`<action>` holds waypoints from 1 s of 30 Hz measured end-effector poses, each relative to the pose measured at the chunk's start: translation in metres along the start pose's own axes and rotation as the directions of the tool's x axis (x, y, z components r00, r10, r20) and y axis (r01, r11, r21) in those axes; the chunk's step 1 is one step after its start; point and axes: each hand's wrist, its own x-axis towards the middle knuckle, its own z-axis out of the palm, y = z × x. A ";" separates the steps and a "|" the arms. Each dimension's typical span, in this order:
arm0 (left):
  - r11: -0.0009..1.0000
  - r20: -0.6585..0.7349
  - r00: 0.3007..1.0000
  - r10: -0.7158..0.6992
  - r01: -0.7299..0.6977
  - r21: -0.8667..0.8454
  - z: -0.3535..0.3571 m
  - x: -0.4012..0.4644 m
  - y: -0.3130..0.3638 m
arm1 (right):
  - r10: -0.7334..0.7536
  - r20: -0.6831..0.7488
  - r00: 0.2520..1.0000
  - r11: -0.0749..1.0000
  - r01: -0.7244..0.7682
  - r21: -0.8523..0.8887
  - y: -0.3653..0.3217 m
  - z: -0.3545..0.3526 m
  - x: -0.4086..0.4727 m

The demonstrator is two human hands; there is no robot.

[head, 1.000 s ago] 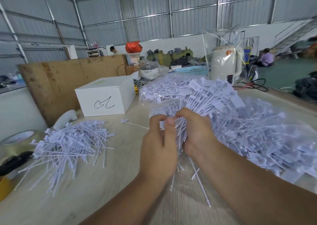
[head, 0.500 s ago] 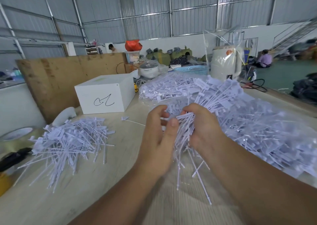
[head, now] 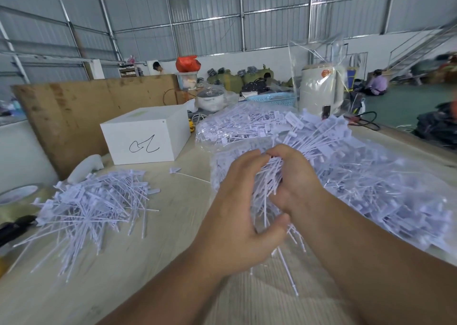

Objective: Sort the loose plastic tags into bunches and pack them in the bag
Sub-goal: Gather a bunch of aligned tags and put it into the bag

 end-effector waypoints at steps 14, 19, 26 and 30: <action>0.915 0.277 0.877 -0.392 0.403 0.019 -0.049 0.006 -0.014 | -0.152 -0.247 0.957 0.981 0.115 -0.157 -0.010 -0.009 0.009; 0.914 0.225 0.907 -0.357 0.389 -0.118 -0.049 0.009 -0.008 | -0.241 -0.247 0.939 0.960 0.193 -0.201 -0.004 -0.005 0.007; 0.864 0.193 0.866 -0.462 0.488 -0.124 -0.047 0.010 -0.020 | -0.281 -0.258 0.924 0.942 0.215 -0.256 -0.005 -0.001 0.005; 0.851 0.246 0.852 -0.463 0.505 -0.148 -0.036 0.007 -0.021 | -0.256 -0.231 0.939 0.957 0.213 -0.194 -0.005 0.000 0.000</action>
